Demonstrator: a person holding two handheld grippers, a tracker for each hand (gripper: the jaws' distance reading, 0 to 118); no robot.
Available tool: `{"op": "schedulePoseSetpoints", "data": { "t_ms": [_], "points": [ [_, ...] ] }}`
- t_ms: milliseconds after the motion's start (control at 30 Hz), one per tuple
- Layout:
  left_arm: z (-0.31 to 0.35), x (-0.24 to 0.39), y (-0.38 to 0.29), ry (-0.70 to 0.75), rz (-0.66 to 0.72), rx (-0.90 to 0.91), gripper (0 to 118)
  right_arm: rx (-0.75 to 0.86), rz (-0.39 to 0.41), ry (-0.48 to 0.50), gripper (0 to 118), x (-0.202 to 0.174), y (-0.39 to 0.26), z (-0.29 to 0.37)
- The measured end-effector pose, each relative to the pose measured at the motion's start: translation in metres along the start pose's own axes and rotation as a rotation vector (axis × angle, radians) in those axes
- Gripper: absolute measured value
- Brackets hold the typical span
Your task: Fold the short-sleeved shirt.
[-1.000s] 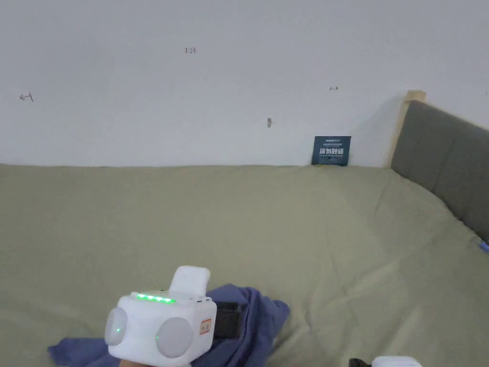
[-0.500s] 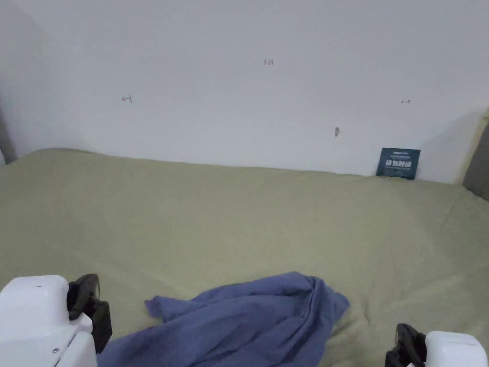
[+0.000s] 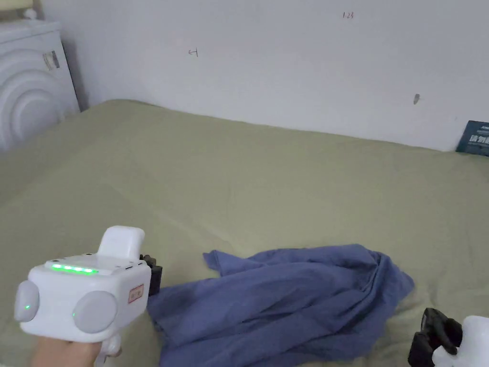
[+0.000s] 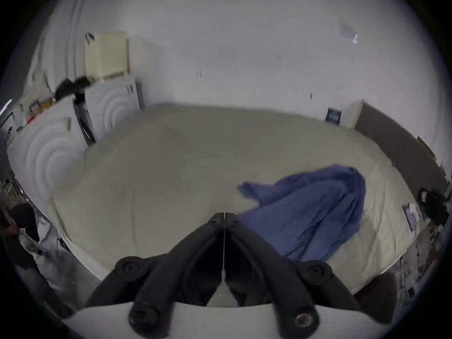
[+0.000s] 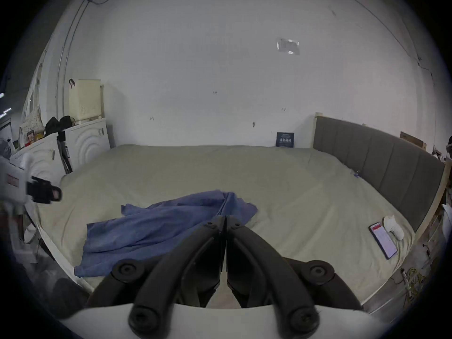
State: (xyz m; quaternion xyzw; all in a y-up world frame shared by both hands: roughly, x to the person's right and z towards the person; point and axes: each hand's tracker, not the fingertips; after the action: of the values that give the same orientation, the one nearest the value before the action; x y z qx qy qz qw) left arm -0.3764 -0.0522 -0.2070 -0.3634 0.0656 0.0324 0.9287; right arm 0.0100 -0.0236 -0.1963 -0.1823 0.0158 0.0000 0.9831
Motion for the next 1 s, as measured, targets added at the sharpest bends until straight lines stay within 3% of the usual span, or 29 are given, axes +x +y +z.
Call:
{"op": "schedulePoseSetpoints", "data": {
  "t_ms": [167, 200, 233, 267, 300, 400, 500, 533, 567, 600, 800, 867, 1000],
  "points": [
    [-0.078, -0.013, -0.004, 0.005, -0.020, -0.182, 3, -0.059, 0.018, 0.012, 6, -0.006, -0.010, -0.018],
    [-0.089, -0.017, -0.005, 0.005, -0.038, -0.220, 17, -0.071, 0.017, 0.012, 6, -0.006, -0.012, -0.022],
    [-0.101, -0.018, -0.004, 0.000, -0.049, -0.257, 68, -0.087, 0.019, 0.007, 6, -0.005, -0.013, -0.025],
    [-0.114, -0.018, -0.005, 0.004, -0.057, -0.309, 107, -0.096, 0.022, -0.001, 6, -0.005, -0.015, -0.028],
    [-0.125, -0.017, -0.008, 0.000, -0.073, -0.338, 118, -0.104, 0.025, -0.004, 6, -0.003, -0.017, -0.032],
    [-0.146, -0.012, -0.012, 0.041, -0.130, -0.317, 114, -0.128, 0.024, -0.013, 6, -0.001, -0.020, -0.038],
    [-0.138, -0.012, -0.016, -0.013, -0.061, -0.328, 99, -0.151, 0.016, -0.019, 6, 0.005, -0.023, -0.044],
    [-0.134, -0.011, -0.015, 0.004, -0.079, -0.323, 79, -0.166, 0.015, -0.024, 6, 0.008, -0.024, -0.047],
    [-0.129, -0.010, -0.015, -0.005, -0.079, -0.298, 47, -0.175, 0.016, -0.028, 6, 0.011, -0.024, -0.050],
    [-0.120, -0.011, -0.013, -0.001, -0.085, -0.265, 5, -0.182, 0.013, -0.035, 6, 0.014, -0.025, -0.053],
    [-0.119, -0.016, -0.014, -0.017, -0.073, -0.251, 1, -0.254, 0.003, -0.062, 6, 0.047, -0.014, -0.100],
    [-0.121, -0.018, -0.015, -0.042, -0.034, -0.282, 1, -0.311, -0.033, -0.055, 6, 0.063, -0.010, -0.130],
    [-0.119, -0.021, -0.015, -0.055, -0.043, -0.281, 1, -0.366, -0.022, -0.051, 6, 0.089, 0.005, -0.201]
  ]
}}
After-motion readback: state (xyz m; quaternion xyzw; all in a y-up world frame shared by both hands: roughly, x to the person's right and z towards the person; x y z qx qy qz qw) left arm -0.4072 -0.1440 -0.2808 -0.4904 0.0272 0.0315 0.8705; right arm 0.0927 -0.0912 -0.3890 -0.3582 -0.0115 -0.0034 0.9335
